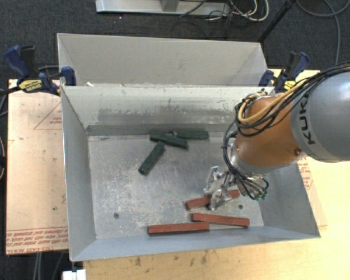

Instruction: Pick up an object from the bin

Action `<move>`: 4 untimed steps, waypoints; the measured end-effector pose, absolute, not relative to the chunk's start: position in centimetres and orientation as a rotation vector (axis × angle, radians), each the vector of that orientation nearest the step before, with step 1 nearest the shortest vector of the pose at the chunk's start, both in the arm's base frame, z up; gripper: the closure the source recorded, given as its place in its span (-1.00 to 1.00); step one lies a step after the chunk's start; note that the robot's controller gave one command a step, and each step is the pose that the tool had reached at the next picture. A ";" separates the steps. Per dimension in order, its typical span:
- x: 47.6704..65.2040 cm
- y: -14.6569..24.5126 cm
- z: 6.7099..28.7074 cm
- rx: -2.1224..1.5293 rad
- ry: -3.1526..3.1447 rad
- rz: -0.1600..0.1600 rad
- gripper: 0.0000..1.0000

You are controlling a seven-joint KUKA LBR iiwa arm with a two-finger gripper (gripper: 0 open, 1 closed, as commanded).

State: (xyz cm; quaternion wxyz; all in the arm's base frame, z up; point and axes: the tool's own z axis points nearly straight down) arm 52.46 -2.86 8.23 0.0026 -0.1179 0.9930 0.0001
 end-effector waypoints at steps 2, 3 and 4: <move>52.3 -3.9 11.8 -0.329 3.121 0.001 1.00; 52.3 -3.6 12.2 -0.397 3.114 0.001 1.00; 52.2 -4.0 17.7 -0.357 3.125 0.004 1.00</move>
Offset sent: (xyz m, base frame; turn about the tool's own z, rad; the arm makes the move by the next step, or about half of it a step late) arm -0.0027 -0.0110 0.0347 0.0261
